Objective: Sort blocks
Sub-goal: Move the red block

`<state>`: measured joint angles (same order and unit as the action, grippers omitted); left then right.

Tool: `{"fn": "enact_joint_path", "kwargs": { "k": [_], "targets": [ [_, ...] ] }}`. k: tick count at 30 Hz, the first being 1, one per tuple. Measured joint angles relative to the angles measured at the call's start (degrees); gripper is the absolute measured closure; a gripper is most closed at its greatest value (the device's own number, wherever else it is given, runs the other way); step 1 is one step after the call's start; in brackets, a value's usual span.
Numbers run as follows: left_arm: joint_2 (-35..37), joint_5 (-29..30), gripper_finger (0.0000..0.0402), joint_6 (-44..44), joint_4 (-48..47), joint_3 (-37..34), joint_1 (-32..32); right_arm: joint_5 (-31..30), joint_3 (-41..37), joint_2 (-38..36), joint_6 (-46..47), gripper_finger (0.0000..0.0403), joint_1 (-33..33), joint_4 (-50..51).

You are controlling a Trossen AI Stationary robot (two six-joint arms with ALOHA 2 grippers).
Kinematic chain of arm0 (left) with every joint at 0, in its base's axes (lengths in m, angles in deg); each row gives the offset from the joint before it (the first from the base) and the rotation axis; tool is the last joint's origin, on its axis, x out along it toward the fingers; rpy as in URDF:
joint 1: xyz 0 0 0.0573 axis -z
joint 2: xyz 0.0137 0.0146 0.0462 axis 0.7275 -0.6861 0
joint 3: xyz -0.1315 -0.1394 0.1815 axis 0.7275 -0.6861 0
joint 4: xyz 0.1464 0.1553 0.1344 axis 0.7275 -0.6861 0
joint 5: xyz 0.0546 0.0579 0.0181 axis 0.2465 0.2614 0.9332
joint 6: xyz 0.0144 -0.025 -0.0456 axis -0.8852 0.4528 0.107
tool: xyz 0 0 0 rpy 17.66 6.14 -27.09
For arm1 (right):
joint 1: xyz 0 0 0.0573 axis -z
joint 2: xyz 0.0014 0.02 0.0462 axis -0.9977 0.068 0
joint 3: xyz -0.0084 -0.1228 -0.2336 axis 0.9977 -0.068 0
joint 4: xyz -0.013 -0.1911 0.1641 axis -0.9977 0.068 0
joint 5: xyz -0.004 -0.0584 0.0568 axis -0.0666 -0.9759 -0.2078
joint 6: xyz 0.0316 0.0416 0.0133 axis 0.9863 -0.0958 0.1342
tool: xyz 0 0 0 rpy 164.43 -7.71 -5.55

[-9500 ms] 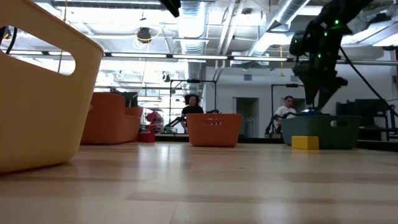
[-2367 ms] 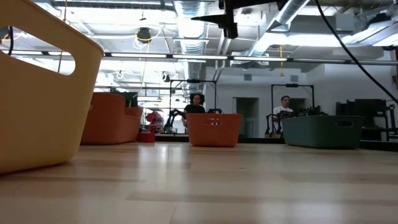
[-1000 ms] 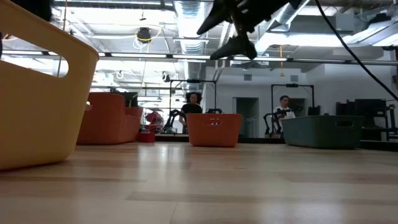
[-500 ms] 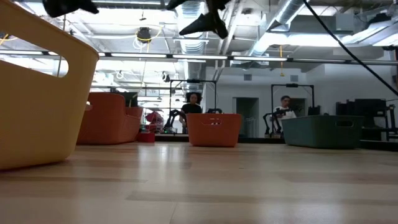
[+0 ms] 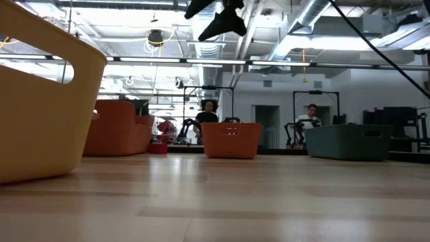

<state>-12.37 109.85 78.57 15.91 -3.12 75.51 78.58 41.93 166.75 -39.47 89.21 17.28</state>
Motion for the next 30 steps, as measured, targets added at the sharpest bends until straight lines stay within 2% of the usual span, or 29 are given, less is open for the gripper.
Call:
{"fn": "enact_joint_path", "kwargs": {
  "k": [4, 8, 11, 15, 18, 23, 30],
  "targets": [
    [-0.5, -0.6, 0.0224, 0.5, 0.4, 0.0, -2.8, -4.4, 0.4, -0.1, -4.0, 0.0112, 0.8, 1.1],
    [-0.5, -5.6, 0.0224, 1.0, 0.4, 0.0, -5.6, -4.8, 0.3, 0.0, -8.8, 0.0112, 2.7, -2.6],
    [-0.5, -6.0, 0.0224, 2.5, 0.5, 0.0, -6.2, -4.0, 0.9, 0.0, -8.9, 0.0112, 4.1, -3.9],
    [-0.5, -5.9, 0.0224, 3.1, 1.3, 0.0, -6.2, -3.7, 3.7, 0.4, -11.3, 0.0112, 5.3, -0.5],
    [-0.5, -5.7, 0.0224, 2.6, 1.2, 0.0, -6.3, -3.5, 6.1, 0.5, -13.4, 0.0112, 5.2, 6.0],
    [-0.5, -5.6, 0.0224, 2.0, 1.2, 0.0, -9.4, -3.3, 6.5, -0.2, -13.2, 0.0112, 5.5, 12.1],
    [-0.5, -15.6, 0.0224, 3.2, 0.5, 0.0, -14.5, -3.2, 8.4, -0.9, -17.9, 0.0112, 4.2, 14.2]
  ]
}}
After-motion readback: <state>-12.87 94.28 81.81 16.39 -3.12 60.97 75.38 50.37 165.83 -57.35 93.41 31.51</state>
